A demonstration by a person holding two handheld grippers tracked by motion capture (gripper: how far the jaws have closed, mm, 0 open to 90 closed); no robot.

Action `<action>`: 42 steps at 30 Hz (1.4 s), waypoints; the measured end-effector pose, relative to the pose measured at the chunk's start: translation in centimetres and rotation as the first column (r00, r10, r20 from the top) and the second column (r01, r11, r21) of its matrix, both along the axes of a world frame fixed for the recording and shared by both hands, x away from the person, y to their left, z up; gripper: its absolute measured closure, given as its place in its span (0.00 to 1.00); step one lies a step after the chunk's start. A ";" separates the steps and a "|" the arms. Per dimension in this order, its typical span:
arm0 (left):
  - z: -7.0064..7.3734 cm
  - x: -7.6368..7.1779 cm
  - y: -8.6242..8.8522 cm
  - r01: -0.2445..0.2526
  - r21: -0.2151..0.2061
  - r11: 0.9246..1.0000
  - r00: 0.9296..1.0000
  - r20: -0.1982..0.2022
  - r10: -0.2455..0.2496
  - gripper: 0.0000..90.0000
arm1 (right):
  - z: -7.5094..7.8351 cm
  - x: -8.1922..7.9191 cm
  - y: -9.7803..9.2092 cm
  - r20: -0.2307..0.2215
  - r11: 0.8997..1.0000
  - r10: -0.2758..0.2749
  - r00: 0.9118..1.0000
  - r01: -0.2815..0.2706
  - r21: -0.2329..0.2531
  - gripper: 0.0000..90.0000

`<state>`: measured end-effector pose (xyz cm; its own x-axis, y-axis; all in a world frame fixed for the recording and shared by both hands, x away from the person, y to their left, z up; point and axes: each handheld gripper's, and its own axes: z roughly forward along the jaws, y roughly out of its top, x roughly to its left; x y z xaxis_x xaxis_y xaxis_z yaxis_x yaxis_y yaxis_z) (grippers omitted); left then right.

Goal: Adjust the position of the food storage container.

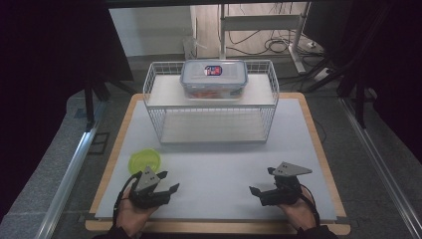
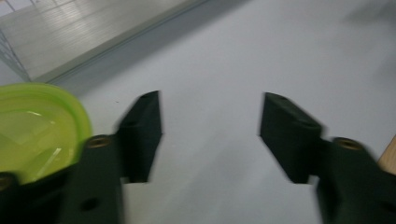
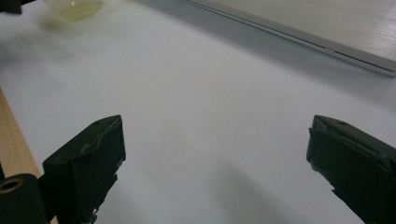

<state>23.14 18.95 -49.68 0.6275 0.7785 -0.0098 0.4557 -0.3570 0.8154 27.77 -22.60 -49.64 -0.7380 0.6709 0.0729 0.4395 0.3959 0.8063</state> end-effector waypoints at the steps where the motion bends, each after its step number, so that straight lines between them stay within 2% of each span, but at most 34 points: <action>1: 0.2 0.3 0.3 -0.014 -0.010 1.000 1.000 -0.004 0.014 0.63 | 0.0 0.0 0.0 -0.001 1.000 0.000 1.000 0.000 0.002 0.05; 3: 0.3 0.9 1.0 -0.031 -0.024 0.999 0.999 -0.027 0.031 0.82 | 0.0 0.0 0.0 -0.004 1.000 0.002 1.000 -0.002 0.007 0.05; 5: 0.2 1.5 1.7 -0.051 -0.034 0.998 0.998 -0.045 0.049 0.96 | -0.1 0.0 0.1 -0.005 1.000 0.001 1.000 -0.001 0.005 0.05; 6: 0.2 1.8 2.0 -0.068 -0.022 0.997 0.996 -0.051 0.067 1.00 | -0.1 0.0 0.1 -0.006 1.000 0.001 1.000 -0.001 0.005 0.05; 8: 0.2 2.2 2.4 -0.090 -0.003 0.996 0.995 -0.052 0.089 1.00 | -0.1 0.0 0.1 -0.007 1.000 0.001 1.000 0.000 0.005 0.05; 13: 1.0 3.0 4.1 -0.151 -0.020 0.988 0.988 -0.035 0.150 1.00 | -0.2 0.0 0.1 -0.012 1.000 0.002 1.000 -0.002 -0.004 0.06; 17: 1.4 3.9 5.5 -0.201 -0.001 0.979 0.979 -0.031 0.201 1.00 | -0.2 0.1 0.1 -0.012 1.000 0.001 1.000 -0.001 -0.007 0.06; 20: 1.6 4.3 6.7 -0.244 0.005 0.970 0.970 -0.023 0.244 1.00 | -0.2 0.1 0.1 -0.015 1.000 0.000 1.000 0.000 -0.006 0.07; 24: 1.6 4.4 8.6 -0.304 0.006 0.953 0.953 -0.016 0.304 1.00 | -0.2 0.1 0.1 -0.018 1.000 0.001 1.000 -0.001 -0.007 0.07; 29: 0.7 4.7 10.8 -0.369 0.015 0.929 0.929 -0.034 0.370 1.00 | -0.3 0.1 0.1 -0.020 1.000 0.005 1.000 -0.005 -0.003 0.07; 32: 0.1 4.9 11.7 -0.392 0.018 0.920 0.918 -0.053 0.392 1.00 | -0.3 0.1 0.1 -0.024 1.000 0.004 1.000 -0.004 -0.009 0.07; 36: -1.0 5.3 12.3 -0.404 0.032 0.914 0.910 -0.086 0.405 1.00 | -0.3 0.1 0.1 -0.025 1.000 0.003 1.000 -0.003 -0.011 0.07; 42: -1.8 5.9 12.0 -0.387 0.046 0.921 0.913 -0.119 0.390 1.00 | -0.4 0.2 0.1 -0.027 1.000 0.002 1.000 -0.002 -0.013 0.07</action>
